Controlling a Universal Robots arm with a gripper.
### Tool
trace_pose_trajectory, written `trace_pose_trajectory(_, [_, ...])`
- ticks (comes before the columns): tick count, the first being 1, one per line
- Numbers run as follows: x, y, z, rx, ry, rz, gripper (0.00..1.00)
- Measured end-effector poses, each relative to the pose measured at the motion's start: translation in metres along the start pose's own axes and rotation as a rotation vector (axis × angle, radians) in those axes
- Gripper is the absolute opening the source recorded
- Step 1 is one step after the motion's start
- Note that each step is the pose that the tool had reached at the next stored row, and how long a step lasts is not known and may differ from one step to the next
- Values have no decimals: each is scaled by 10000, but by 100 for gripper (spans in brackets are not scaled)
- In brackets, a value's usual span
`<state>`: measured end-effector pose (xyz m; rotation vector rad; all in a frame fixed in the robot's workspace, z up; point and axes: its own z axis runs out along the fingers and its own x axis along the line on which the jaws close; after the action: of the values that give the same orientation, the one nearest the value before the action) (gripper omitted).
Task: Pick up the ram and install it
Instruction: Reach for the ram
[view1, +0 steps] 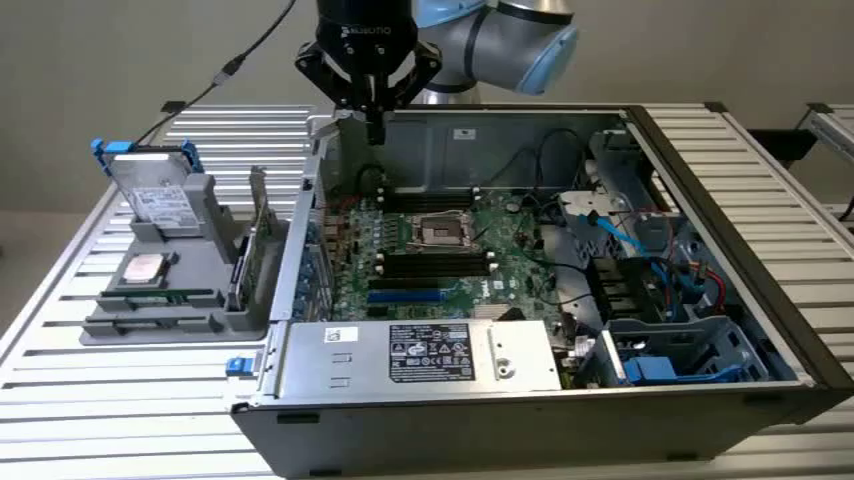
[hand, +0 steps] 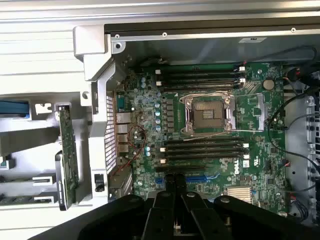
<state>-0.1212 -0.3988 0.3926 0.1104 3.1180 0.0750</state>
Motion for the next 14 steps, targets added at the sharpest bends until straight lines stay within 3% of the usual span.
trace_pose_trajectory(8, [1,0,0,0,0,0,10])
trace_pose_trajectory(14, [170,41,-1,0,0,-3,10])
